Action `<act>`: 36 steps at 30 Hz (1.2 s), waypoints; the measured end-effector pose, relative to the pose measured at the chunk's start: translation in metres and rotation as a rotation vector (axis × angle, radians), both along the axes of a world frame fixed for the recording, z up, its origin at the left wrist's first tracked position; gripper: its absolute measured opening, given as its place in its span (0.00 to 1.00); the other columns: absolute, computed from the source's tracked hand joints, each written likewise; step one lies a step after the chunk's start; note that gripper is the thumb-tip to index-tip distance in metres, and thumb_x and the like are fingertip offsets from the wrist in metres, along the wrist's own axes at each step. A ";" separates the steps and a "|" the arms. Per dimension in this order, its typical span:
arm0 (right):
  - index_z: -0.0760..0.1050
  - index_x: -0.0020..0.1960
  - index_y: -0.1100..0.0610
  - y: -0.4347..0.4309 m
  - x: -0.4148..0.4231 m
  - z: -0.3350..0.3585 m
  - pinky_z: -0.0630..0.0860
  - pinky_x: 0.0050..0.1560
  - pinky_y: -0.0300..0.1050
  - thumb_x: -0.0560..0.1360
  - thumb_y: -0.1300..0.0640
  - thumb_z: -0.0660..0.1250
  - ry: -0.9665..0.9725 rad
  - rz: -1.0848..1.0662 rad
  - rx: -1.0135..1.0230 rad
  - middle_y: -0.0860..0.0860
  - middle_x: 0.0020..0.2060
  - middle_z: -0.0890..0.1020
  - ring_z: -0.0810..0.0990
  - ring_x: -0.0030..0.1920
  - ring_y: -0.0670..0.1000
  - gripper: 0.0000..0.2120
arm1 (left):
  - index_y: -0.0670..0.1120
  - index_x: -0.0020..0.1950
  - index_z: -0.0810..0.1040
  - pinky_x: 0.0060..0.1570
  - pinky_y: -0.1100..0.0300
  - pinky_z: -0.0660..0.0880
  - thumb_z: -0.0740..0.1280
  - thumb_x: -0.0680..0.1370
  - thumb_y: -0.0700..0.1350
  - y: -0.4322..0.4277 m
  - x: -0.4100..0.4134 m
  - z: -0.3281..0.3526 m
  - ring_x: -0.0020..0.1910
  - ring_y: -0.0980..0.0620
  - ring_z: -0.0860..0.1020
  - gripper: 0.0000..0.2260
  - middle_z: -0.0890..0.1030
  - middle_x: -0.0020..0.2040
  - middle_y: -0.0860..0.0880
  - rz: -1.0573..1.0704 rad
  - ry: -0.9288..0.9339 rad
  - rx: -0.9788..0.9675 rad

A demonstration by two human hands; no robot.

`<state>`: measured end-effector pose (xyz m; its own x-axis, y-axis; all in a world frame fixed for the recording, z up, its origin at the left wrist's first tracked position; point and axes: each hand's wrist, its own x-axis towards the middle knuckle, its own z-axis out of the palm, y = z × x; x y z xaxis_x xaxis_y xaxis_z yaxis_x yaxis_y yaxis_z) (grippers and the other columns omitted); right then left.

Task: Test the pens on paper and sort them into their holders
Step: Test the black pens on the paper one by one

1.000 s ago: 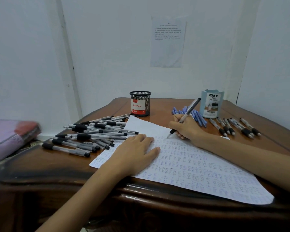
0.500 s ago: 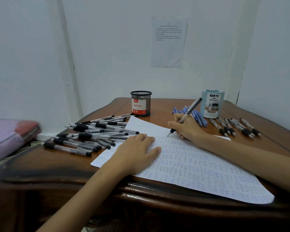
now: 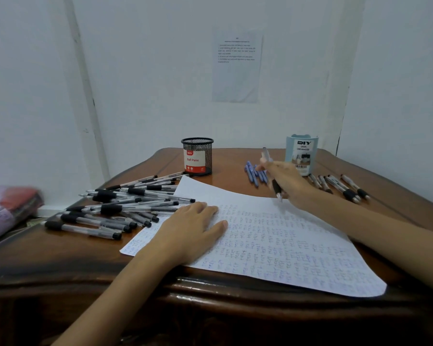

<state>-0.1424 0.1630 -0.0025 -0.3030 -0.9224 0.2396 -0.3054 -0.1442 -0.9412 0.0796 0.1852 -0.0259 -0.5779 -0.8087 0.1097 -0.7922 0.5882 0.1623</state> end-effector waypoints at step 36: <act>0.76 0.56 0.56 -0.001 -0.090 0.014 0.68 0.37 0.40 0.74 0.50 0.67 1.184 -0.486 0.235 0.54 0.51 0.80 0.76 0.47 0.52 0.14 | 0.52 0.75 0.58 0.68 0.55 0.59 0.51 0.80 0.59 -0.001 -0.001 0.002 0.73 0.52 0.58 0.24 0.58 0.75 0.51 0.015 0.023 0.011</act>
